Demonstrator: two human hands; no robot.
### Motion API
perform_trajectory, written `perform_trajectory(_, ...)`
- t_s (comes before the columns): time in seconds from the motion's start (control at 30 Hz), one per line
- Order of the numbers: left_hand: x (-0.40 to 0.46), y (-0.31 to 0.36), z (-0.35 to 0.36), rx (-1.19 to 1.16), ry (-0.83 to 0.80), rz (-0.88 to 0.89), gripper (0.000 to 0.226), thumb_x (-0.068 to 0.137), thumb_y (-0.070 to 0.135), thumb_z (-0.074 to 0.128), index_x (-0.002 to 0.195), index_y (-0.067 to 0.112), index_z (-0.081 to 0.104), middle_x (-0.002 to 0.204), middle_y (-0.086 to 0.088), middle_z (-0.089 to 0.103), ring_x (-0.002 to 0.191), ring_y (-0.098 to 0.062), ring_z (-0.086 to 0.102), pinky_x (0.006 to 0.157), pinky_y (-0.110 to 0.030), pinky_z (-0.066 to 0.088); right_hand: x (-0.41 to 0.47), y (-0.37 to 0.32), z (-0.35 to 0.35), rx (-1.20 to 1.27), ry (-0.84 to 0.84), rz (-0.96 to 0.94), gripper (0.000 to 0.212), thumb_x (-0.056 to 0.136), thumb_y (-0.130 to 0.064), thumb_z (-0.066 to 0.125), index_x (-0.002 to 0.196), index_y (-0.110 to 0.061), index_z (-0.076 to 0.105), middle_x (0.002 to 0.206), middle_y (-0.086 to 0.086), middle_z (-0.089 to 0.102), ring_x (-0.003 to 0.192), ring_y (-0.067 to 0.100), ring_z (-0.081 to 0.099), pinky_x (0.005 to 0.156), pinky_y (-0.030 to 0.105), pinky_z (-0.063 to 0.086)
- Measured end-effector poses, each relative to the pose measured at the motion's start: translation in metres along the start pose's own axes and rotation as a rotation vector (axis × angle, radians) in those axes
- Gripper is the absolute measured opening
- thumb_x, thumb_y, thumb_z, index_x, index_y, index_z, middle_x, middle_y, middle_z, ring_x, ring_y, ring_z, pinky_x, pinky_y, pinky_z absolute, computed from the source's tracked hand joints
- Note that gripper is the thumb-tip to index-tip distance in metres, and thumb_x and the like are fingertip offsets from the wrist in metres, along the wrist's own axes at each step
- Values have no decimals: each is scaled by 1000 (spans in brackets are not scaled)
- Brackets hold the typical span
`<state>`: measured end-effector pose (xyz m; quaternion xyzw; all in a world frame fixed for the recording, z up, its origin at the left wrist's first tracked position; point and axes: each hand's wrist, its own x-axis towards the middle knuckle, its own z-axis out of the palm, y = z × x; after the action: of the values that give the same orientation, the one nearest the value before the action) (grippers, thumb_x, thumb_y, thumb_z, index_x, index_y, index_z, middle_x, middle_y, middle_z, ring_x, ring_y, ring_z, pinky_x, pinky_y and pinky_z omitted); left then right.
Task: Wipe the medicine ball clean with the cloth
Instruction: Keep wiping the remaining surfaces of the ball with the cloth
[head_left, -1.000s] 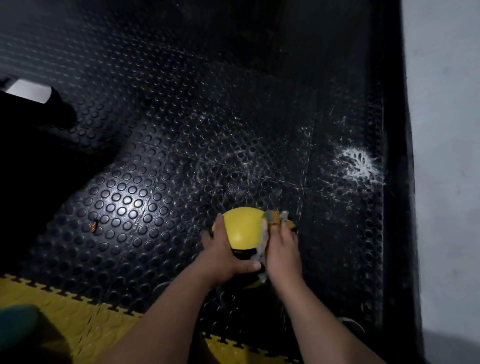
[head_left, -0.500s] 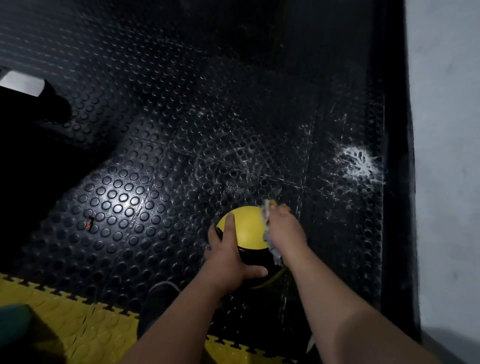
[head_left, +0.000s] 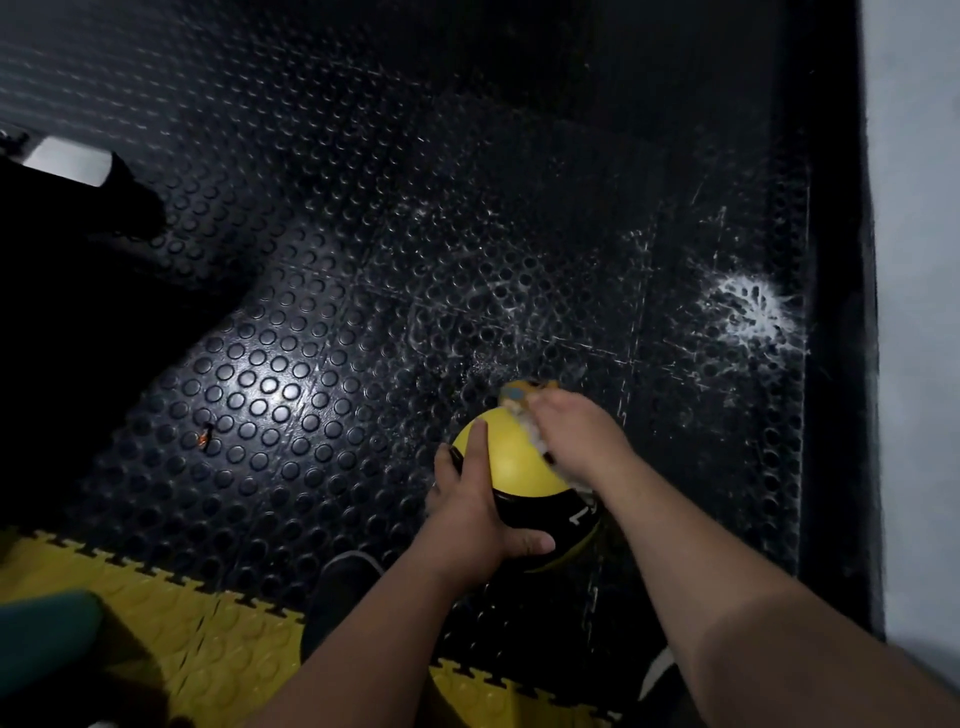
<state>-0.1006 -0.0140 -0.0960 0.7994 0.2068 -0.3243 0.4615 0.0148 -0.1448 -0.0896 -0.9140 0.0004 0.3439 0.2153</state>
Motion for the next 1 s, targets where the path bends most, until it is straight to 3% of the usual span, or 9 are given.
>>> perform_trajectory(0.1,-3,5,8,18,9,15,143,64,41,95,146,62,-20,163,3,-32,153,-41,-4,117,-64,21,17,5,-17,-92,-108,108,34,106,-9,40,136,-1,54,135,21,59,122,34,58,93,35,45)
perform_trajectory(0.23,0,0,6,36,26,7,146,63,43,95,150,53,-22,164,-2,-31,154,-41,-6,121,-60,18,0,-25,-3,-59,-36,-128,40,102,-48,40,119,-28,70,118,1,64,107,26,63,92,43,50)
perform_trajectory(0.4,-3,4,9,6,38,39,144,63,40,95,148,60,-19,164,3,-30,153,-40,-4,118,-63,20,23,-14,-19,-190,-158,70,28,103,-15,49,125,-5,62,127,16,65,113,32,64,94,41,52)
perform_trajectory(0.47,1,1,8,7,51,41,146,62,42,96,150,56,-19,165,0,-28,153,-41,-3,119,-61,19,7,-30,-15,-204,-168,-58,32,98,-40,48,112,-20,69,117,8,70,106,33,68,93,50,55)
perform_trajectory(0.57,5,-7,7,0,83,62,152,58,47,96,154,45,-23,166,-1,-24,155,-35,-7,123,-54,16,-2,-37,-7,-97,-115,-165,40,100,-48,44,137,-40,57,132,1,64,116,30,62,96,48,46)
perform_trajectory(0.63,1,-8,12,-37,133,91,156,56,50,95,152,43,-27,167,6,-22,156,-29,-7,125,-54,13,11,-23,-16,45,-86,-27,46,101,-46,46,145,-33,46,133,3,60,107,29,61,84,40,47)
perform_trajectory(0.77,-2,-11,25,-43,206,136,158,53,55,94,156,31,-23,168,8,-20,156,-20,-10,127,-48,10,11,-19,-14,-84,-95,-50,33,101,-50,42,111,-23,58,109,4,68,80,19,63,68,33,47)
perform_trajectory(0.87,-3,-14,28,-17,223,171,158,53,57,93,158,25,-19,168,3,-19,155,-17,-14,128,-44,8,-13,-27,-9,-99,-62,-204,36,102,-50,43,119,-28,65,110,-2,68,90,21,67,77,37,55)
perform_trajectory(1.0,-4,-2,30,35,187,153,154,56,53,94,158,28,-19,166,7,-24,155,-27,-9,126,-49,12,14,-23,-28,-162,-203,-27,35,104,-27,42,127,-12,63,122,14,65,110,32,62,85,34,46)
